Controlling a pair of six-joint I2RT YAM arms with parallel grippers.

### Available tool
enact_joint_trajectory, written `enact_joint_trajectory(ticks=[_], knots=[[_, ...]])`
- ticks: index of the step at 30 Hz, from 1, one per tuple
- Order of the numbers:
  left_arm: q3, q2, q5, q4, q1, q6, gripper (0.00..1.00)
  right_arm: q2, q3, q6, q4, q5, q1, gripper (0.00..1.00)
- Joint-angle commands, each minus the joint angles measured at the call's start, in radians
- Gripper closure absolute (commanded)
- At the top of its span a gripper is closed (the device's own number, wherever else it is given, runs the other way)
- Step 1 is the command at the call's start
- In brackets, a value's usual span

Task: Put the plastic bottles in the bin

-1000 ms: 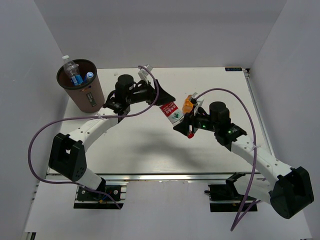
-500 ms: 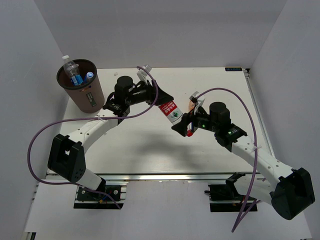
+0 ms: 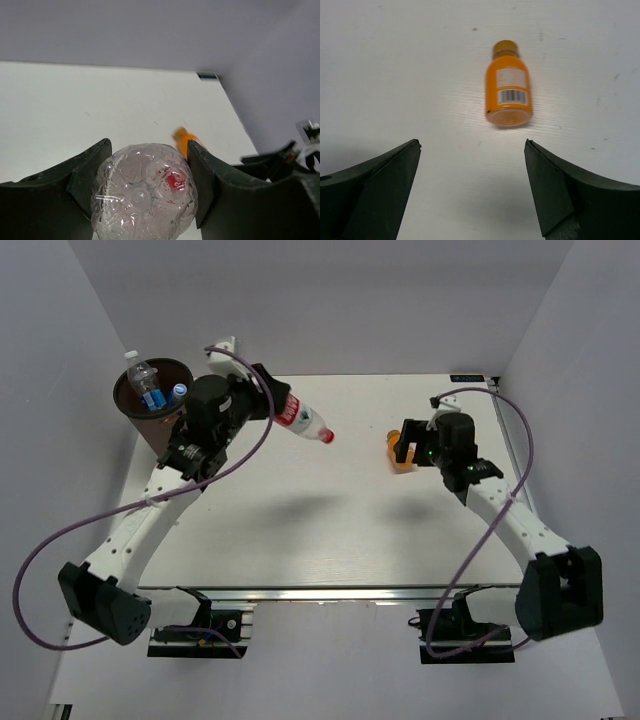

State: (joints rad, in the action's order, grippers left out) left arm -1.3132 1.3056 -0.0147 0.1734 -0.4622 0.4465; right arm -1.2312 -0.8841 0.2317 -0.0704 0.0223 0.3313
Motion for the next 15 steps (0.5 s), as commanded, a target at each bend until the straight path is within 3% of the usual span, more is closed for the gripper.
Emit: enact_joint_trajectory(ticks=[1,3,4,8,13,15], knots=[[-0.073,-0.083,0.397,0.067,0.01,-0.103,1.0,-0.092,-0.111,-0.003,-0.084,0.081,-0.051,0.11],[-0.084,-0.107,0.569,0.054,0.01,-0.176,1.0,-0.125,-0.127,-0.009,-0.094,0.071,-0.061,0.11],[-0.087,-0.112,0.728,0.016,0.014,-0.207,1.0,-0.125,-0.122,-0.009,-0.086,0.062,-0.061,0.11],[-0.142,-0.08,0.976,-0.083,0.057,-0.385,0.99,-0.097,-0.092,-0.022,-0.043,0.059,-0.074,0.11],[-0.256,0.006,1.018,-0.098,0.282,-0.436,0.98,-0.073,-0.076,-0.026,-0.042,0.088,-0.1,0.11],[-0.274,0.03,1.029,-0.123,0.315,-0.446,0.98,-0.073,-0.073,-0.028,-0.043,0.09,-0.106,0.11]])
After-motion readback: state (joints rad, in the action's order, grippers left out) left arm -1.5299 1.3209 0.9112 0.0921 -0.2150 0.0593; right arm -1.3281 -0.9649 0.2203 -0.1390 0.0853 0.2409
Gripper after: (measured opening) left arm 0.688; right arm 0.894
